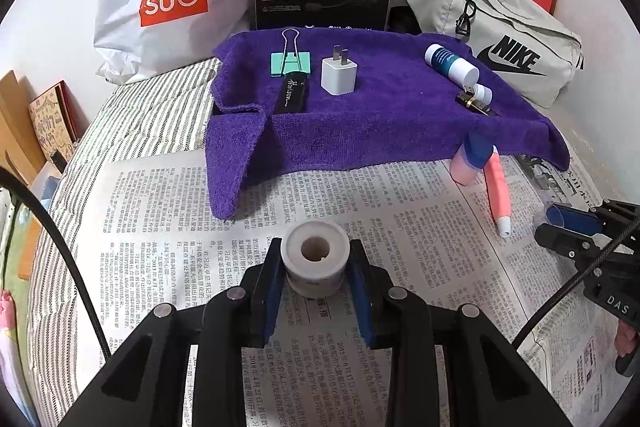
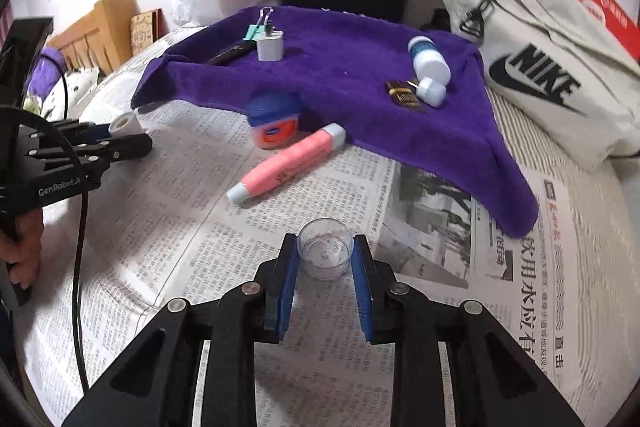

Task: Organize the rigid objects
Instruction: 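Carry the clear cup onto the towel and open the right gripper while the left carries the tape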

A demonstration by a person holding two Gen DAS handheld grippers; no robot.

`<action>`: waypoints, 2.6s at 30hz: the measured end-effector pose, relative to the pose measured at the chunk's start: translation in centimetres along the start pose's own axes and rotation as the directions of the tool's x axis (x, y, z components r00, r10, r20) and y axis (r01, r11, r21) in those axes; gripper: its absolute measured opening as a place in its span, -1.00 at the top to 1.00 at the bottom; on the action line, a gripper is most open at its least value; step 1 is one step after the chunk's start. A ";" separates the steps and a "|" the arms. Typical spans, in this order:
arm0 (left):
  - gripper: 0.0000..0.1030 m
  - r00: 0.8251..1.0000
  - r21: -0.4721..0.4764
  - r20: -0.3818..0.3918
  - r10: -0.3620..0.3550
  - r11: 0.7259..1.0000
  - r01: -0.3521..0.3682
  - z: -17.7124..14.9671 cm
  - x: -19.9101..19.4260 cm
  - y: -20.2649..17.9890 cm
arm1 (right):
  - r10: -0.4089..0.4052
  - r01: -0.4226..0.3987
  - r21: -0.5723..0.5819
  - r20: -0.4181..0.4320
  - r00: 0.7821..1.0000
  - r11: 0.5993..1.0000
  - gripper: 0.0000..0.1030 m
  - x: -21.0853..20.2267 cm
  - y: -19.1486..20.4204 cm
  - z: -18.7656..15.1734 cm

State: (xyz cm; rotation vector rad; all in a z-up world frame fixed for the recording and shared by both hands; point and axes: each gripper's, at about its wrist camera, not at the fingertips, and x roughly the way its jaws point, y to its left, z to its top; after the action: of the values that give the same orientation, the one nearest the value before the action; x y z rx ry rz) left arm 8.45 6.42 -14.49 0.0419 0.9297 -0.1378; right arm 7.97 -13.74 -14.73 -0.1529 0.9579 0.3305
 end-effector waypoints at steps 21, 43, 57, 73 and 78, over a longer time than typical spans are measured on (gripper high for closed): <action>0.46 0.991 -0.114 -0.036 -0.126 0.986 0.121 1.8 -0.4 2.2 | 0.092 -0.092 0.010 0.002 0.996 0.996 0.48 -1.9 -2.1 2.6; 0.46 0.988 -0.084 -0.016 -0.154 0.985 0.152 7.7 -1.3 1.7 | 0.091 -0.092 0.019 0.048 0.995 0.996 0.48 -1.8 -6.6 8.5; 0.46 0.988 -0.081 -0.028 -0.151 0.986 0.149 9.9 0.4 2.5 | 0.076 -0.076 -0.014 0.034 0.997 0.997 0.48 6.2 -6.8 16.2; 0.46 0.980 -0.104 -0.047 -0.191 0.977 0.185 10.1 2.0 3.6 | 0.026 -0.032 -0.060 -0.097 0.995 0.998 0.48 14.3 -6.2 20.7; 0.46 0.979 -0.097 -0.054 -0.195 0.977 0.189 10.0 2.1 3.5 | 0.021 -0.027 -0.057 -0.109 0.994 0.998 0.48 14.9 -6.2 20.7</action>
State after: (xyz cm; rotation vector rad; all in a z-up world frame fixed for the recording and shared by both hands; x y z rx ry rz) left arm 18.11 8.71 -10.29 -0.1298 1.0018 -0.2745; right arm 34.08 -10.84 -15.35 -0.2143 1.0590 0.3752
